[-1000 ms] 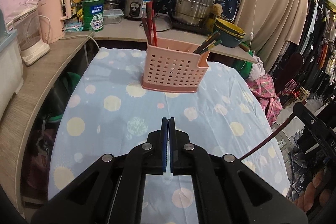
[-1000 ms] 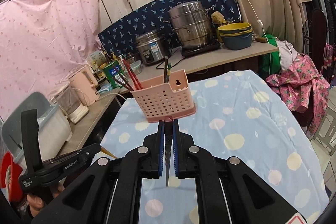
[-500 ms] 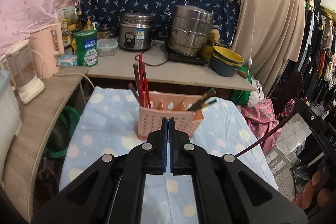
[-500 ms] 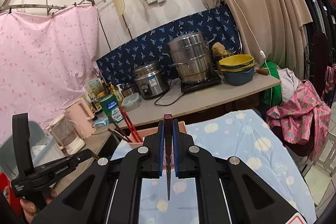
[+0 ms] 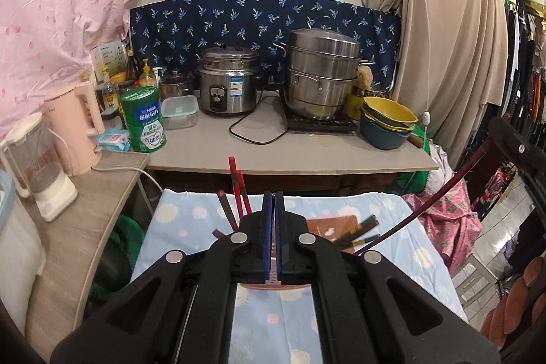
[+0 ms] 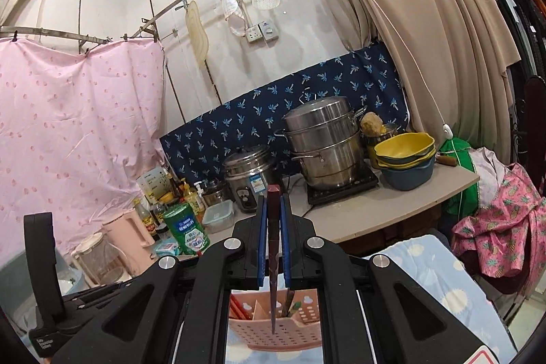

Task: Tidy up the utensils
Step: 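Lift the gold spoon and dark red chopstick and carry them over the pink holder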

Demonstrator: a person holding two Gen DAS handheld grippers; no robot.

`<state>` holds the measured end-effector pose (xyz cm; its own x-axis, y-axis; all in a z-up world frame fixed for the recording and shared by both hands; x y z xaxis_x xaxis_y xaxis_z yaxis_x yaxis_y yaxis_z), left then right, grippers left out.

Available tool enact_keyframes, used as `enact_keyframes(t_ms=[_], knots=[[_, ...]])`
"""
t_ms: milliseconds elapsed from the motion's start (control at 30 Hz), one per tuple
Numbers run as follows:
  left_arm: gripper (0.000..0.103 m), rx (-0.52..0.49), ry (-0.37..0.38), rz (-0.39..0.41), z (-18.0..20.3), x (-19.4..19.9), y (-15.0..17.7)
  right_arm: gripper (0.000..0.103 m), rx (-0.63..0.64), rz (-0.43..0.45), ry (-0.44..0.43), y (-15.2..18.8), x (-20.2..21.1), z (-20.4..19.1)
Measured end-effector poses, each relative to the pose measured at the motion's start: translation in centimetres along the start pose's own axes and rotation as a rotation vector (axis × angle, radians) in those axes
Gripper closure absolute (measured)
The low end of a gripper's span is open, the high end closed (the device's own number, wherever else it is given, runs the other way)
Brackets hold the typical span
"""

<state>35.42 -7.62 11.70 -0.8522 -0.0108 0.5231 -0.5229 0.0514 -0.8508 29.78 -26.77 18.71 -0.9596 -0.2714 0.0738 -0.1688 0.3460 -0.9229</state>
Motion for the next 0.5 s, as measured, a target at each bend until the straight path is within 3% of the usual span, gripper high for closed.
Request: enact_keyframes(t_ms=[233,500], knots=[[0.102,-0.011,-0.017,-0.036,0.0,-3.3,0.3,0.096,0.017,-0.005,0.005,-0.1,-4.0,0.2],[0.102,-0.017,-0.022,-0.073,0.1,-5.9,1.7,0.096,0.016,-0.096,0.020,3.2,-8.1,1.5]])
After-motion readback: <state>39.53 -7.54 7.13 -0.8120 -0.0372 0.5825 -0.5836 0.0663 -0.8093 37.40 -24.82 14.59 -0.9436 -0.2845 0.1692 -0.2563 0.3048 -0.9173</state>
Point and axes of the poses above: each gripper's, at about its wrist camera, not at the fingertips, and x roughly against the way its jaws point, z to its right, y to its underside, the point moved 10 cm from there along -x, roughly the way its jaws point, and after that the axes turned 14 degrees about -y, right-handed, at the moved point
